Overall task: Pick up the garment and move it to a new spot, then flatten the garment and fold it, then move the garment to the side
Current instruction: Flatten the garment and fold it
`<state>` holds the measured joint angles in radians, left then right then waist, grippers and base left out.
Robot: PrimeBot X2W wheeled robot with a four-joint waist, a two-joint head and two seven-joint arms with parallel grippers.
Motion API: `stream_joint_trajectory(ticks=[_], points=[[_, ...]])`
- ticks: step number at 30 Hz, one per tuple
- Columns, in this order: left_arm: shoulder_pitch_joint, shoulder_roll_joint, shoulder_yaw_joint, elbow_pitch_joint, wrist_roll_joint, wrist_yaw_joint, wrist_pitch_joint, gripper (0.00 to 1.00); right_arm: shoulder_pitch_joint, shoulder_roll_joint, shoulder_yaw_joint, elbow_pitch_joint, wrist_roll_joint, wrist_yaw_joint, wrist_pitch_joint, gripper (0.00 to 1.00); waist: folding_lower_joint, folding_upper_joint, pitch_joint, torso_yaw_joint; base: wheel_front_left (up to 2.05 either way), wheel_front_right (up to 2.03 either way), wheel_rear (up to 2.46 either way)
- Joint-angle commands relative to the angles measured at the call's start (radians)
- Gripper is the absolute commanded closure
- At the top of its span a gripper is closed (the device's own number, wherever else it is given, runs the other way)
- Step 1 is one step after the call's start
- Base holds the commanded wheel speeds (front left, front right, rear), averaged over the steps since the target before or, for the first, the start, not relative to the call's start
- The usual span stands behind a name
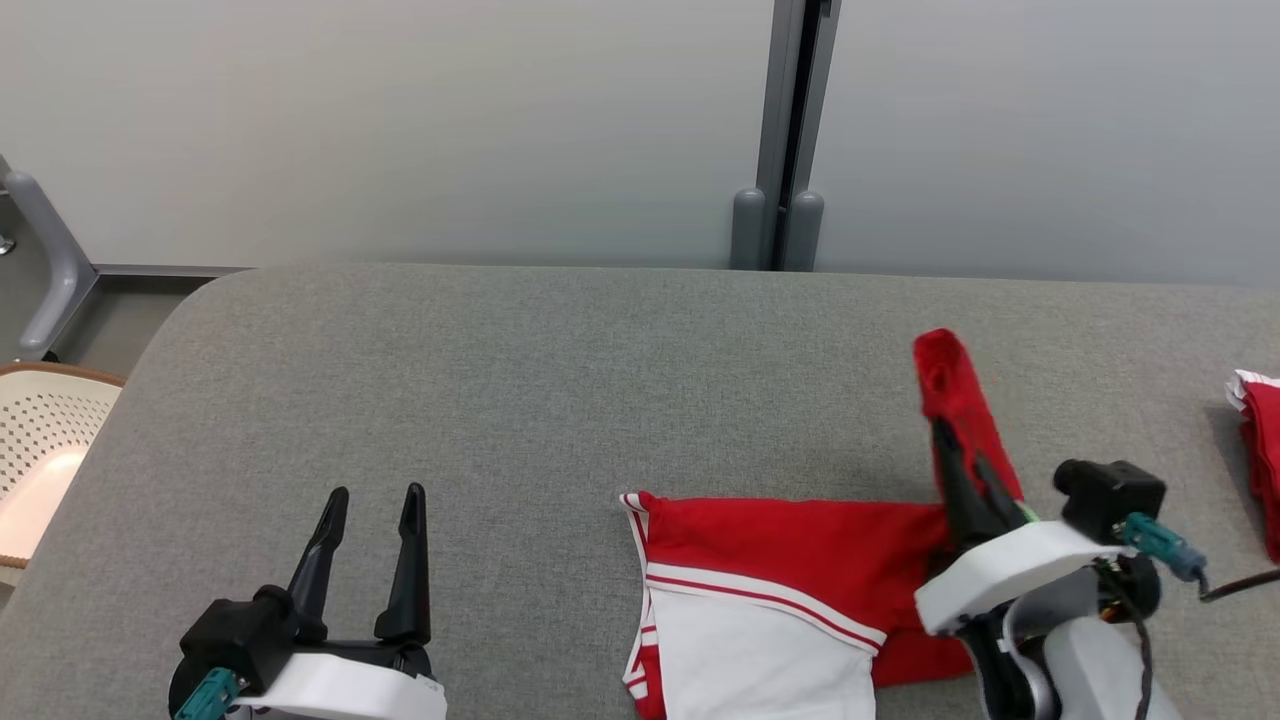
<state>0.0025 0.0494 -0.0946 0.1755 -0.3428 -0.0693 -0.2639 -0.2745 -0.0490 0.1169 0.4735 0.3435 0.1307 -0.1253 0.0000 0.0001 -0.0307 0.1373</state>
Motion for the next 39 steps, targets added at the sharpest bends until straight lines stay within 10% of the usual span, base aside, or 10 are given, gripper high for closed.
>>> stream_joint_trajectory(ticks=[1,20,21,23,24,39], points=[[0.009,0.003,0.002,0.005,-0.001,0.000,0.000,0.00,0.031,-0.003,0.073,-0.043,0.066,0.000,0.024,1.00,0.0000,-0.0001,-0.003,0.004,0.00,0.00,0.00],[-0.015,0.003,-0.017,0.019,-0.014,-0.002,0.000,0.00,0.041,-0.002,0.485,0.109,0.270,0.000,-0.031,1.00,0.0000,-0.0001,0.037,0.097,0.00,0.00,0.00],[-0.016,0.003,-0.019,0.020,-0.016,-0.001,0.000,0.00,0.034,-0.002,0.499,0.128,0.276,0.000,-0.041,0.96,0.0000,-0.0001,0.041,0.102,0.00,0.00,0.00],[-0.017,0.003,-0.020,0.024,-0.016,0.000,0.000,0.00,0.020,-0.002,0.537,0.151,0.307,0.000,-0.056,0.45,0.0000,-0.0001,0.047,0.111,0.00,0.00,0.00],[-0.018,0.003,-0.018,0.025,-0.017,0.000,0.000,0.00,0.018,-0.002,0.563,0.156,0.329,0.000,-0.058,0.00,0.0000,-0.0001,0.048,0.113,0.00,0.00,0.00],[-0.018,0.003,-0.016,0.024,-0.023,0.009,0.000,0.00,-0.057,-0.004,0.806,0.150,0.627,0.000,-0.053,0.00,0.0000,-0.0001,0.039,0.088,0.00,0.00,0.00]])
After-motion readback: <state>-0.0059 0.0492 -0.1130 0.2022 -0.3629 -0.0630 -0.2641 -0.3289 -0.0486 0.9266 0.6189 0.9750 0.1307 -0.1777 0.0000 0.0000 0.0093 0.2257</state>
